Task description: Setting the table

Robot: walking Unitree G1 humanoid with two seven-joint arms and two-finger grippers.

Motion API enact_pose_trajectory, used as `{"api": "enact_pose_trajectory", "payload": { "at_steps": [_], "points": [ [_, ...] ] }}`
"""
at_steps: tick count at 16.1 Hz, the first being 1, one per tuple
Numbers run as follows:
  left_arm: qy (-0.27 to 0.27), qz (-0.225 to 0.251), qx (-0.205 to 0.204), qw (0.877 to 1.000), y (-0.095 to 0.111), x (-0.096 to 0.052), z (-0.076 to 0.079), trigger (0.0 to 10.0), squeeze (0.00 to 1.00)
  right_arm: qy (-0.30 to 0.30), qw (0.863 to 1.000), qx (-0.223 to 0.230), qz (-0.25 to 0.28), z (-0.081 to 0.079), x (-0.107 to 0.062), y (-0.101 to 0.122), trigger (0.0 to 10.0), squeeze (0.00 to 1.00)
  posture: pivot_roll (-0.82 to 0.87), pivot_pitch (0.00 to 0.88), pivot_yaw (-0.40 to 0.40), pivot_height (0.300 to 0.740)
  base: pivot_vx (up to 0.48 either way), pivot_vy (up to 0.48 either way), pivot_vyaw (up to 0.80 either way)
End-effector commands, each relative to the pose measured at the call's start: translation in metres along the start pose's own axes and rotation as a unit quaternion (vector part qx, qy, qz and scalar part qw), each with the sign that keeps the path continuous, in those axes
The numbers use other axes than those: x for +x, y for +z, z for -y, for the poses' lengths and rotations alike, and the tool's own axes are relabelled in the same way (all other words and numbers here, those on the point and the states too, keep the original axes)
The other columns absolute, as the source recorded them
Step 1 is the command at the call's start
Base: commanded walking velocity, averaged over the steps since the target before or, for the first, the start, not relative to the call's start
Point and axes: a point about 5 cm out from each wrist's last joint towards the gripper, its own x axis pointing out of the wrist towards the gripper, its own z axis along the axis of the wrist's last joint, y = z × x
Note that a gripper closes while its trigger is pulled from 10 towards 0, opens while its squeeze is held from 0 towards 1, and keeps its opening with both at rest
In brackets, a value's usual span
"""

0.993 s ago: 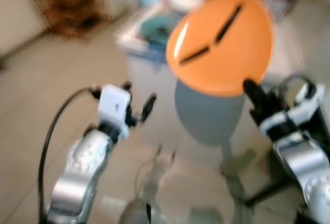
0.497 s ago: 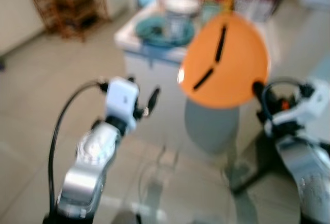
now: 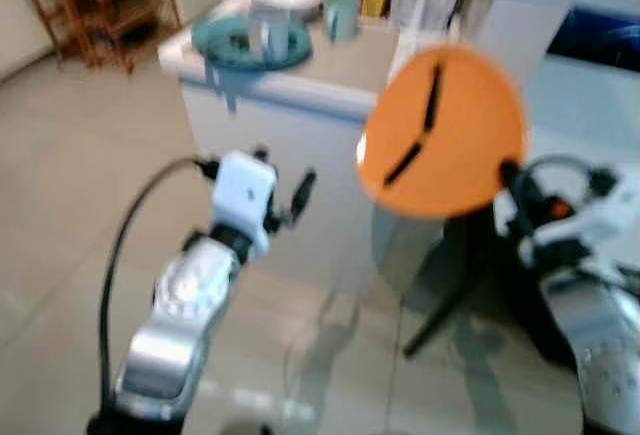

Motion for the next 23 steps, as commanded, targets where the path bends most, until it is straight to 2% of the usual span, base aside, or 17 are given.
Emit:
{"api": "enact_pose_trajectory", "payload": {
  "at_steps": [1,13,16,23],
  "points": [
    [0.004,-0.002,0.005,1.000,0.000,0.000,-0.001,10.0,0.00,0.021,1.000,-0.002,0.019,-0.008,0.001,0.007,10.0,0.00,0.03,0.054,-0.045,0.740,0.000,-0.480,0.56],
    [-0.002,-0.001,0.008,1.000,0.000,0.002,0.001,10.0,0.00,0.009,0.999,0.038,0.028,0.001,0.000,0.013,10.0,0.00,0.02,0.061,-0.036,0.740,0.000,-0.480,0.00],
    [-0.002,0.000,0.007,1.000,0.000,0.003,0.001,10.0,0.00,-0.009,0.996,0.075,0.045,0.006,0.003,0.019,10.0,0.00,0.02,0.060,-0.037,0.740,0.000,-0.480,0.00],
    [-0.003,0.002,0.010,1.000,0.002,0.003,0.000,10.0,0.00,-0.033,0.993,0.100,0.054,0.012,0.008,0.024,10.0,0.00,0.02,0.061,-0.036,0.740,0.000,-0.480,0.00]
  ]
}}
